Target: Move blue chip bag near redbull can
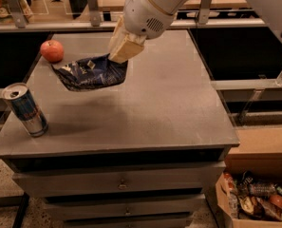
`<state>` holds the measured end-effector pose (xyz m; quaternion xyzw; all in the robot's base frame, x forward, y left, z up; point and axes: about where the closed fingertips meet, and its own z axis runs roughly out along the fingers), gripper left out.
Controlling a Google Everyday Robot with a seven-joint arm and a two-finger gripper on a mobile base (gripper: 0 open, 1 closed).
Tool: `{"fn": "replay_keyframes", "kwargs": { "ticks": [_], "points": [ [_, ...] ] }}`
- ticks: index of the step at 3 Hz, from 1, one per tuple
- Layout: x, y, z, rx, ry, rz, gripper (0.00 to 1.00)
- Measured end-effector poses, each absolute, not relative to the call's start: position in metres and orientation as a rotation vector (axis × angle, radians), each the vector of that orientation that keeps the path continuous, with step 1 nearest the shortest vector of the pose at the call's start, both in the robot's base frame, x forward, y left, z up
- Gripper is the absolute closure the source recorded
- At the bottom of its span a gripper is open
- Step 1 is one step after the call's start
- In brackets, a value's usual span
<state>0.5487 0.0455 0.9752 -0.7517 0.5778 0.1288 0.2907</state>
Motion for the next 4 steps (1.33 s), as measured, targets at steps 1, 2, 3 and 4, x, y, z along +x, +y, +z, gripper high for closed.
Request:
{"fn": "replay_keyframes", "kwargs": {
  "ticks": [1,2,3,4],
  "points": [
    [0.549,0.045,0.983,-1.960,1.514,0.407,0.59],
    [0.540,0.044,0.998,-1.916,1.475,0.480,0.36],
    [0.523,0.049,1.009,-1.909,1.435,0.536,0.13],
    [0.522,0.051,1.009,-1.911,1.431,0.538,0.00]
  ]
}}
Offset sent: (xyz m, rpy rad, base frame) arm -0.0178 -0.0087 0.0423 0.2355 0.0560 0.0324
